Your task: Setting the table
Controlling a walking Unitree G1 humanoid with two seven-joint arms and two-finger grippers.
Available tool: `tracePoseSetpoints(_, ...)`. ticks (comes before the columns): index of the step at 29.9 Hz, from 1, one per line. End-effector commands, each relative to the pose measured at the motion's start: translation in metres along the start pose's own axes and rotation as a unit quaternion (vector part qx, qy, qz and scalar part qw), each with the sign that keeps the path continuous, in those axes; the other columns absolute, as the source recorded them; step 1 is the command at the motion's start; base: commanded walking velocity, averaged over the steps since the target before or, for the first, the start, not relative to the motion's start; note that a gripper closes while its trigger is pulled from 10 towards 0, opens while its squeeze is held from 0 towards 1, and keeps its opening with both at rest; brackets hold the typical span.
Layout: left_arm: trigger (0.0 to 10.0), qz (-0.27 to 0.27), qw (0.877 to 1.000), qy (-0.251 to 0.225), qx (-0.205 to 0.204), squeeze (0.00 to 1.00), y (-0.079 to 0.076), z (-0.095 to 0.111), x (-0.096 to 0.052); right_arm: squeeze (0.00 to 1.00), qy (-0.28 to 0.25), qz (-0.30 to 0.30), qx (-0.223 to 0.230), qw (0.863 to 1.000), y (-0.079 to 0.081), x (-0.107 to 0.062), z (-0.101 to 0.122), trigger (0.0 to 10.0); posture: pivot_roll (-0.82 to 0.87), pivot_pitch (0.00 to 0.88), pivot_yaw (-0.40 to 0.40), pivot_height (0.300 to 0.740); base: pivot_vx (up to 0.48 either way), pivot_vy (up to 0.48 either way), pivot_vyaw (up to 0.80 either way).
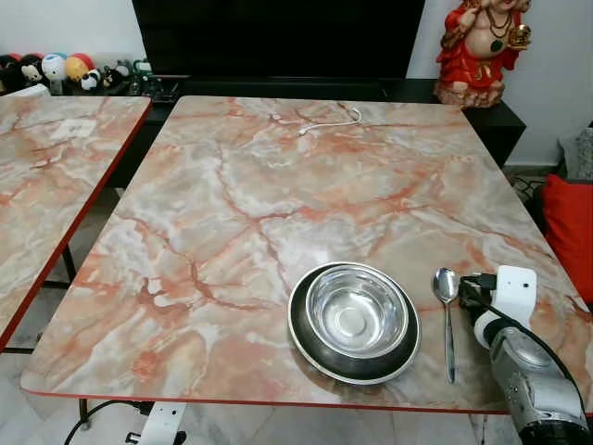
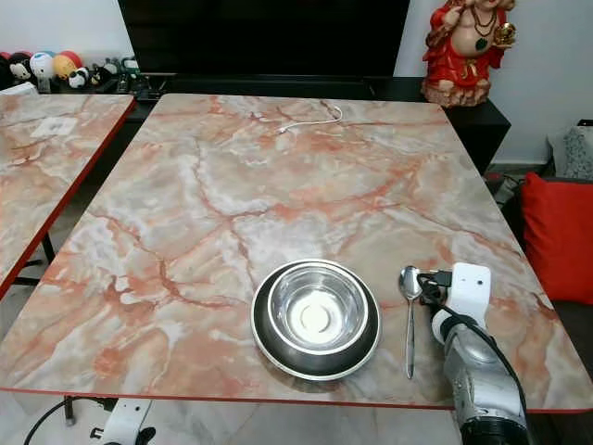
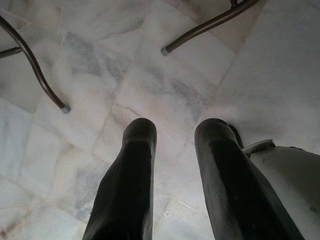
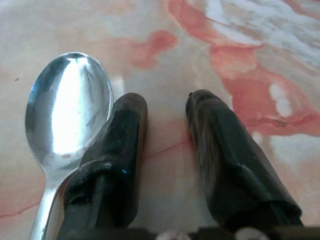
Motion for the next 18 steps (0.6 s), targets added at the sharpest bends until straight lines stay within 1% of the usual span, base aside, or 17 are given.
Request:
tracePoseSetpoints(1, 10.0, 0.0, 1.0, 0.006, 0.007, 0.0, 0.0022, -0.0031, -0.0008, 0.0, 0.0, 0.011, 0.001, 1.0, 0.0048, 0.0011, 0.0028, 10.0, 0.04, 0.014, -0.017, 0.74, 0.0, 0.0, 0.0)
tracePoseSetpoints(7, 10.0, -0.003, 1.0, 0.006, 0.007, 0.0, 0.0027, -0.0022, -0.0006, 0.0, -0.001, 0.033, 0.01, 0.999, 0.0132, 0.0004, 0.0031, 10.0, 0.04, 0.008, -0.017, 0.74, 0.0, 0.0, 0.0)
tracePoseSetpoints(17, 10.0, -0.002, 1.0, 0.011, 0.006, 0.0, 0.0027, -0.0057, -0.0014, 0.0, -0.002, 0.03, 0.01, 1.0, 0.0114, 0.0005, 0.0027, 10.0, 0.04, 0.013, -0.02, 0.74, 0.0, 0.0, 0.0)
tracePoseSetpoints(18, 10.0, -0.002, 1.0, 0.012, 0.006, 0.0, 0.0022, -0.0062, -0.0015, 0.0, -0.002, 0.025, 0.009, 1.0, 0.0094, 0.0007, 0.0025, 10.0, 0.04, 0.013, -0.021, 0.74, 0.0, 0.0, 0.0)
Point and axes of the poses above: a point about 5 cm out from each wrist's last joint towards the gripper, its own x axis pointing out of the wrist towards the gripper, its own z axis along the axis of the wrist's last joint, y = z × x, the point moved 1 cm from there along x, pointing out of the wrist towards the gripper, and after that the axes turned 3 degrees about -x, right-handed, at the moved point
